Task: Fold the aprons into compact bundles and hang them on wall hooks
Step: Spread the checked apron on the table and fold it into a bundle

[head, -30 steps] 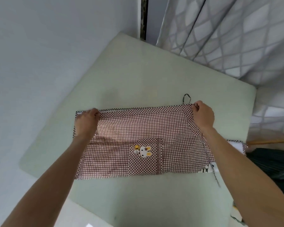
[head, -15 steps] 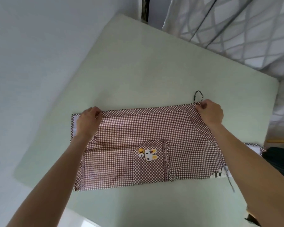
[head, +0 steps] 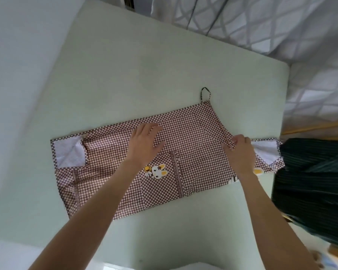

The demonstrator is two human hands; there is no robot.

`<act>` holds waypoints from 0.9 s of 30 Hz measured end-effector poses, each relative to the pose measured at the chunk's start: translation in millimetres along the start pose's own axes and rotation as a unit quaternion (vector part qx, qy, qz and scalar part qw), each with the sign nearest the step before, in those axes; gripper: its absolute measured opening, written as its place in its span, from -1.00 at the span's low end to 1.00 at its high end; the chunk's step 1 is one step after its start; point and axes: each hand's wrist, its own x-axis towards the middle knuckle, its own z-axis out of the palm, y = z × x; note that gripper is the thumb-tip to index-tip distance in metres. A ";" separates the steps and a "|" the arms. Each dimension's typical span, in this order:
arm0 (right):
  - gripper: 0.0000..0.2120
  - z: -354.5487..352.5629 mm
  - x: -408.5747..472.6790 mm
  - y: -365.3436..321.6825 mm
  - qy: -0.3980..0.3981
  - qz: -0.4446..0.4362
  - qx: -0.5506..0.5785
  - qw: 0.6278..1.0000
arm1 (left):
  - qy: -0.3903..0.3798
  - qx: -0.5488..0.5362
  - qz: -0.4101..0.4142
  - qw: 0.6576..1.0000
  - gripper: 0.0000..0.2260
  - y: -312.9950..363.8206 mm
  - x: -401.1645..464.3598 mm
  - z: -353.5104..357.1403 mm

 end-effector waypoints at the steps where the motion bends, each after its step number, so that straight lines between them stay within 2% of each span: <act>1: -0.61 2.6 -5.7 9.4 -0.016 0.025 -0.010 1.000 | -0.044 0.008 0.000 0.999 -0.50 12.2 5.3 6.4; 4: -0.65 9.0 -12.7 26.8 -0.037 0.055 0.006 0.998 | -0.123 0.036 -0.028 0.991 -0.31 32.7 15.0 20.3; 8: -0.86 2.1 4.8 27.0 -0.044 0.041 0.088 0.994 | -0.135 0.072 -0.044 0.987 -0.23 34.7 15.7 27.1; 10: -0.86 -11.8 22.1 17.7 -0.033 0.036 0.124 0.991 | -0.121 0.072 -0.041 0.989 -0.22 33.5 15.4 28.7; 15: -0.86 -45.4 86.3 -6.2 0.055 0.021 0.240 0.969 | -0.118 0.076 -0.053 0.989 -0.22 37.9 16.4 29.1; 18: -0.71 -54.4 114.4 0.8 0.053 -0.028 0.275 0.960 | -0.121 0.092 -0.075 0.986 -0.23 50.2 18.3 26.4; 20: -0.58 -58.4 115.1 16.9 0.023 -0.085 0.244 0.966 | -0.085 0.081 -0.063 0.991 -0.32 66.5 17.6 27.6; 23: -0.66 -57.3 88.8 60.0 0.037 -0.179 0.128 0.975 | -0.022 0.018 0.016 0.999 -0.57 103.2 15.2 40.7; 25: -0.76 -55.8 60.4 98.5 0.053 -0.194 0.080 0.976 | -0.025 0.000 0.061 0.998 -0.67 137.5 14.3 58.1; 27: -0.74 -53.2 34.8 132.5 0.048 -0.199 0.007 0.979 | -0.047 -0.005 0.074 0.996 -0.67 172.4 12.3 75.7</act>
